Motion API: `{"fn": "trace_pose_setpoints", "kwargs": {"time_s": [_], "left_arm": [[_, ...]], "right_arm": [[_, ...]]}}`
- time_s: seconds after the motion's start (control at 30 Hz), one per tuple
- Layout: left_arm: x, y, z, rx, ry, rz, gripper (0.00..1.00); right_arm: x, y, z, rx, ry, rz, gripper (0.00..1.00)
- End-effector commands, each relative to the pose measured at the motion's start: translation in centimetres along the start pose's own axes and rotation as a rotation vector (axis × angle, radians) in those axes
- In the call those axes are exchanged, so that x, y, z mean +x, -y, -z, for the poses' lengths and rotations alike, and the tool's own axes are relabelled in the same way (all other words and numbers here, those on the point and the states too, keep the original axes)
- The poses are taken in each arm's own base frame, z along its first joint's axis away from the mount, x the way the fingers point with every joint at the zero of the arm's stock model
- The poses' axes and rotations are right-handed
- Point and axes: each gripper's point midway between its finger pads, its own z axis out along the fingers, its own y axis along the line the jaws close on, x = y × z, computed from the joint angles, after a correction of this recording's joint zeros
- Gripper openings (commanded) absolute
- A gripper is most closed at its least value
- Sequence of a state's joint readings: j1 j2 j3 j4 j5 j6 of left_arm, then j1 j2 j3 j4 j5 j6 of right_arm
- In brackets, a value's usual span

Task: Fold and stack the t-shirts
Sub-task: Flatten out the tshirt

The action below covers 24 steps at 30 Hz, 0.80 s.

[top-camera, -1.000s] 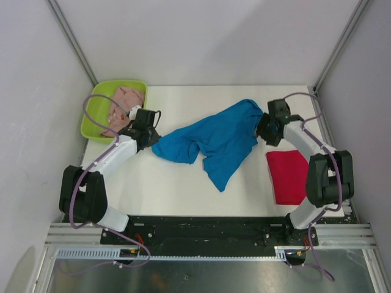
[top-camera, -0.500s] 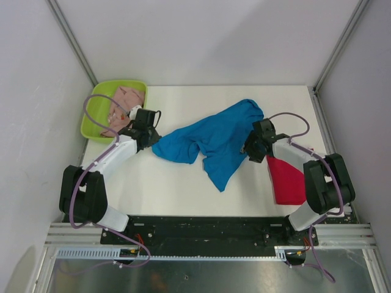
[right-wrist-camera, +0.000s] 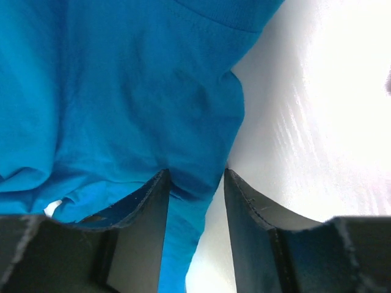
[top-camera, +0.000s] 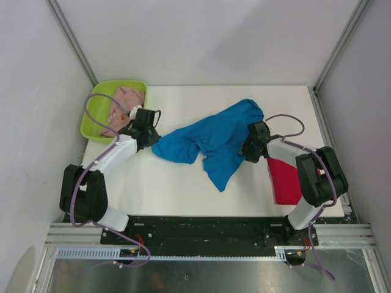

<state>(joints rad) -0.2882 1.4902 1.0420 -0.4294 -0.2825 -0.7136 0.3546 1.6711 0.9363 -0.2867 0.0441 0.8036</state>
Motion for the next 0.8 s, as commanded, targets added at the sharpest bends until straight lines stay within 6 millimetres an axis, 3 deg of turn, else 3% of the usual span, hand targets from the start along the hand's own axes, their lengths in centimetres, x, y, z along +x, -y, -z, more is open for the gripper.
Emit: {"fn": "trace_pose_setpoints", "kwargs": {"time_s": [0.0,0.1,0.2,0.4,0.57,0.77], "left_arm": [[-2.2,1.0,0.4,0.027,0.049,-0.001,0.0],[-2.2,0.8,0.4,0.026,0.048,-0.004,0.0],[-2.4,0.7,0.3,0.032,0.043,-0.023,0.0],[-2.6,1.1,0.2,0.05,0.034,-0.077,0.0],[-2.3,1.5,-0.2,0.062,0.013,-0.095,0.0],[-1.6,2.0,-1.1,0.077,-0.025,-0.113,0.0]], "right_arm": [[0.0,-0.1,-1.0,0.012,0.02,0.014,0.37],[0.3,0.3,-1.4,0.029,0.01,0.021,0.13],[-0.4,2.2,-0.7,0.088,0.02,0.035,0.02],[-3.2,7.9,1.9,0.224,0.045,0.034,0.0],[-3.5,12.4,2.7,0.298,0.04,-0.014,0.0],[-4.6,15.4,3.3,0.354,0.063,-0.053,0.0]]}}
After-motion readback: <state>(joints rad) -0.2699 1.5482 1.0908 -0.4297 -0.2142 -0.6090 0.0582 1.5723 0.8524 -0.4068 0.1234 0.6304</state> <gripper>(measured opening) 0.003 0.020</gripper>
